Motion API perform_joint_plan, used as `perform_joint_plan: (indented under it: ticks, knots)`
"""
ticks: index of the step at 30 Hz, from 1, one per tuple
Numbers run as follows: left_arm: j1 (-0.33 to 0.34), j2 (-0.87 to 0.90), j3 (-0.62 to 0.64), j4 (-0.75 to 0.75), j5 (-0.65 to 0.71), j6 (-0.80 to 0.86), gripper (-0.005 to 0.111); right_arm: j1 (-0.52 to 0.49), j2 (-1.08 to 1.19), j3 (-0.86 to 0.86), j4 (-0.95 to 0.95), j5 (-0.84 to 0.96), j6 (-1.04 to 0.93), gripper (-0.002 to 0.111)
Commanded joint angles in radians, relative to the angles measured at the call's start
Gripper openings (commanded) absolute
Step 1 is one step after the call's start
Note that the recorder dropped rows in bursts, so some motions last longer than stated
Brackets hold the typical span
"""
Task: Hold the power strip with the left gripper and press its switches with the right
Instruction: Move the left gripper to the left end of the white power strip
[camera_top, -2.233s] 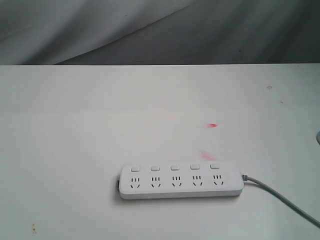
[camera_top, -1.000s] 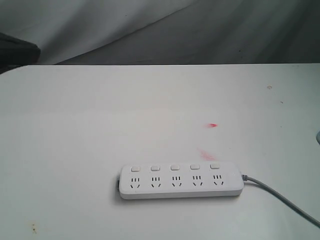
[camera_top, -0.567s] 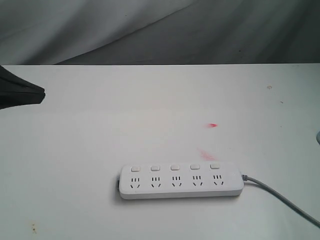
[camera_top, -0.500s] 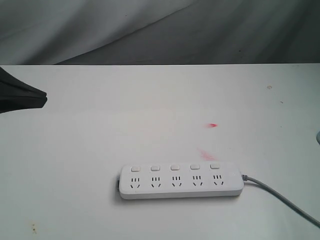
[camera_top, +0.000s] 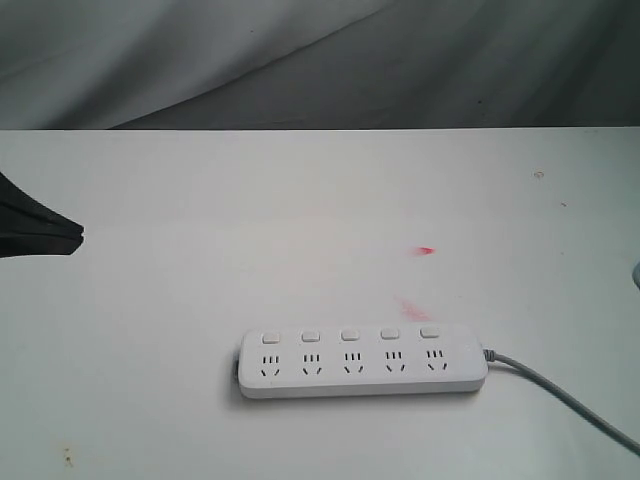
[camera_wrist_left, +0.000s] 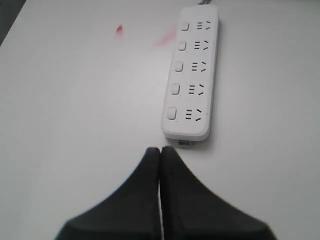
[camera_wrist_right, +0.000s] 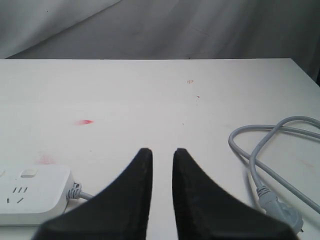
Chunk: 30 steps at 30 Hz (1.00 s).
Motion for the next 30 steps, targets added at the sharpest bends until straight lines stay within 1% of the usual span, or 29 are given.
perform_joint_plan:
  ticks: [1, 8, 13, 16, 18, 21, 22, 23, 24, 26, 30]
  knots:
    - [0.002, 0.002, -0.004, 0.0, 0.009, 0.0, 0.001, -0.006, -0.006, 0.004, -0.004, -0.002, 0.002, 0.014]
    - [0.002, 0.002, -0.004, -0.046, 0.009, 0.0, 0.001, -0.006, -0.006, 0.004, -0.004, -0.002, 0.002, 0.014]
    - [0.002, 0.002, -0.004, -0.046, 0.009, 0.03, 0.001, -0.006, -0.006, 0.004, -0.004, -0.002, 0.002, 0.014]
    - [0.002, 0.002, -0.004, -0.03, 0.009, 0.048, 0.005, -0.006, -0.006, 0.004, -0.004, -0.002, 0.002, 0.014]
    - [0.002, 0.002, -0.004, -0.022, 0.009, 0.05, 0.012, -0.006, -0.006, 0.004, -0.004, -0.002, 0.002, 0.014]
    - [0.002, 0.002, -0.004, -0.022, 0.009, 0.05, 0.027, -0.006, -0.006, 0.004, -0.004, -0.002, 0.002, 0.014]
    - [0.002, 0.002, -0.004, -0.022, 0.009, 0.053, 0.042, -0.006, -0.006, 0.004, -0.004, -0.002, 0.002, 0.014]
    - [0.002, 0.002, -0.004, -0.022, 0.009, 0.058, 0.049, -0.006, -0.006, 0.004, -0.004, -0.002, 0.002, 0.014]
    - [0.002, 0.002, -0.004, -0.022, 0.009, 0.063, 0.063, -0.006, -0.006, 0.004, -0.004, -0.002, 0.002, 0.014]
    - [0.002, 0.002, -0.004, -0.005, 0.009, 0.075, 0.074, -0.006, -0.006, 0.004, -0.004, -0.002, 0.002, 0.014]
    - [0.002, 0.006, -0.004, 0.032, 0.009, 0.083, 0.074, -0.006, -0.006, 0.004, -0.004, -0.002, 0.002, 0.014]
